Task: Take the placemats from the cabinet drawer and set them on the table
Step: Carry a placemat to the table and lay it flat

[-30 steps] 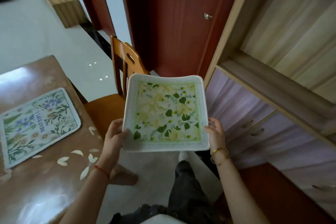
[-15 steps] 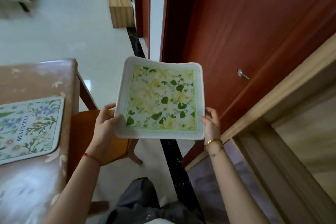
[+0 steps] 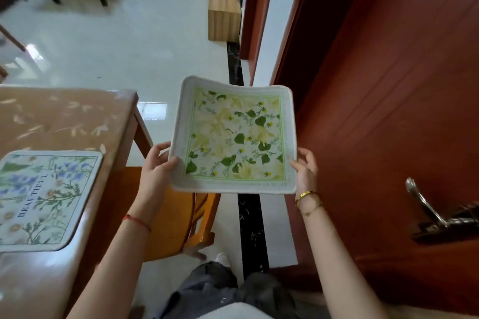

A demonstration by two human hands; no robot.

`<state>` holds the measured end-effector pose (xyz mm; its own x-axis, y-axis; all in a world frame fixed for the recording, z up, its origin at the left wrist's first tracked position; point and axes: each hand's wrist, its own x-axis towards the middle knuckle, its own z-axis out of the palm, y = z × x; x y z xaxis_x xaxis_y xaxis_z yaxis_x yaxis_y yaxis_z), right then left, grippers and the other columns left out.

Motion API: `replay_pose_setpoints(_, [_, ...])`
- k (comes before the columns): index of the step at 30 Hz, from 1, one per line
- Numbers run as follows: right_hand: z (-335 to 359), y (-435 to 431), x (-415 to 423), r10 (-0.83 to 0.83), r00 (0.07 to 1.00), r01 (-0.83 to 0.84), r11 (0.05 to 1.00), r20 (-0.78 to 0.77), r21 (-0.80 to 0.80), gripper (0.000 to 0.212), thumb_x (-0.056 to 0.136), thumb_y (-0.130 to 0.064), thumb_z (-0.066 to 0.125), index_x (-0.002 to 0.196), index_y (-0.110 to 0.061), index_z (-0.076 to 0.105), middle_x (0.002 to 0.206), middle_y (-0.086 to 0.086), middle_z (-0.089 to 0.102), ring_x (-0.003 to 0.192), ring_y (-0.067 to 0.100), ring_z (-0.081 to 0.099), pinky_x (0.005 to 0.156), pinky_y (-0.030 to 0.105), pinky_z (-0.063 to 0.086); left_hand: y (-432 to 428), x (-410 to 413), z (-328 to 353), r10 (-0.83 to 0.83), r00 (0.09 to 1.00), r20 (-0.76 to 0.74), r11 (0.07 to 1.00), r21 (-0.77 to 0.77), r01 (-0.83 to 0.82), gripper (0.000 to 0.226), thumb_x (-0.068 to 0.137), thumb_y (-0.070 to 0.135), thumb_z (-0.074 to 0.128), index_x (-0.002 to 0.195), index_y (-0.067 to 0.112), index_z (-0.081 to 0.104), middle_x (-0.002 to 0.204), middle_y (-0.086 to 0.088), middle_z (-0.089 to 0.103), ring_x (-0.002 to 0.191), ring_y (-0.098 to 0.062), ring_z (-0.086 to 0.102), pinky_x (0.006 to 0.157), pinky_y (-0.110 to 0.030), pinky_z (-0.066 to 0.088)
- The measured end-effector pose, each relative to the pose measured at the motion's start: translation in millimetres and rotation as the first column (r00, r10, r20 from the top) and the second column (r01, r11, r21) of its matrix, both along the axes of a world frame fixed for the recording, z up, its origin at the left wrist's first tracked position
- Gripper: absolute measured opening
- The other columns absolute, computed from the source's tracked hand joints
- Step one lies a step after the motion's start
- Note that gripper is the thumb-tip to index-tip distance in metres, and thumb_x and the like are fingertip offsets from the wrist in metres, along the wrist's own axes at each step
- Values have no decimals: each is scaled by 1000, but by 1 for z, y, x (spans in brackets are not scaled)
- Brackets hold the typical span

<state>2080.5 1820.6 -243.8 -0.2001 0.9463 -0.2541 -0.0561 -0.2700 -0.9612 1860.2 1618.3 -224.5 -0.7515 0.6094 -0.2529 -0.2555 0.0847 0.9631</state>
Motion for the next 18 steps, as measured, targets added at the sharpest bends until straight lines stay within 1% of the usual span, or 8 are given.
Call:
replay_pose_setpoints(4, [-2, 29, -37, 48, 998, -48, 999, 29, -17, 33, 84, 16, 45, 105, -8, 51, 83, 4, 64, 70, 13, 61, 60, 22, 51, 16, -23, -6, 46, 999, 16, 999, -24, -45, 32, 95, 1, 53, 125, 10, 54, 106, -3, 70, 90, -21, 73, 72, -41, 61])
replay_pose_setpoints(5, [-3, 36, -46, 69, 997, -68, 997, 35, -21, 32, 84, 16, 45, 102, -9, 52, 83, 4, 65, 69, 14, 61, 59, 22, 52, 18, -28, -7, 66, 997, 26, 998, -25, -65, 32, 95, 0, 53, 125, 10, 54, 107, -5, 70, 91, -22, 73, 71, -41, 62])
replay_pose_setpoints(7, [-7, 50, -66, 116, 992, -115, 993, 42, -34, 33, 84, 16, 45, 94, -14, 55, 84, 5, 66, 72, 17, 62, 64, 26, 52, 21, -37, -11, 123, 991, 50, 992, -20, -122, 28, 95, -1, 52, 119, 12, 56, 105, -6, 71, 89, -21, 73, 66, -33, 62])
replay_pose_setpoints(9, [-12, 63, -87, 171, 984, -168, 984, 42, -52, 36, 84, 17, 45, 91, -17, 55, 87, 7, 66, 77, 22, 62, 72, 32, 51, 25, -42, -13, 175, 982, 75, 985, -15, -175, 26, 95, -2, 51, 113, 17, 58, 98, -2, 72, 84, -17, 74, 61, -25, 59])
replay_pose_setpoints(11, [-17, 77, -109, 236, 970, -233, 971, 62, -54, 34, 84, 17, 45, 95, -13, 56, 90, 9, 66, 85, 26, 62, 82, 39, 50, 29, -47, -16, 251, 963, 96, 968, -29, -249, 26, 96, -2, 50, 113, 16, 56, 95, -1, 72, 77, -12, 75, 58, -21, 58])
replay_pose_setpoints(13, [-22, 92, -131, 304, 950, -300, 952, 75, -60, 32, 83, 16, 46, 100, -10, 55, 93, 11, 66, 93, 28, 61, 88, 44, 49, 33, -53, -20, 322, 940, 113, 947, -47, -319, 27, 96, -3, 50, 120, 11, 53, 101, -6, 70, 74, -10, 75, 57, -21, 58])
replay_pose_setpoints(16, [-29, 119, -169, 408, 908, -402, 913, 99, -74, 34, 83, 16, 47, 94, -15, 57, 94, 14, 67, 90, 29, 62, 87, 45, 50, 45, -65, -29, 426, 897, 120, 905, -58, -422, 29, 96, -3, 50, 123, 9, 51, 106, -9, 70, 78, -11, 75, 60, -21, 59])
replay_pose_setpoints(18, [-33, 136, -190, 444, 890, -439, 896, 105, -65, 34, 82, 17, 47, 98, -11, 57, 93, 15, 66, 84, 28, 62, 84, 43, 50, 57, -70, -32, 485, 866, 127, 875, -67, -480, 28, 96, -3, 51, 118, 14, 53, 104, -6, 70, 79, -10, 74, 61, -20, 58])
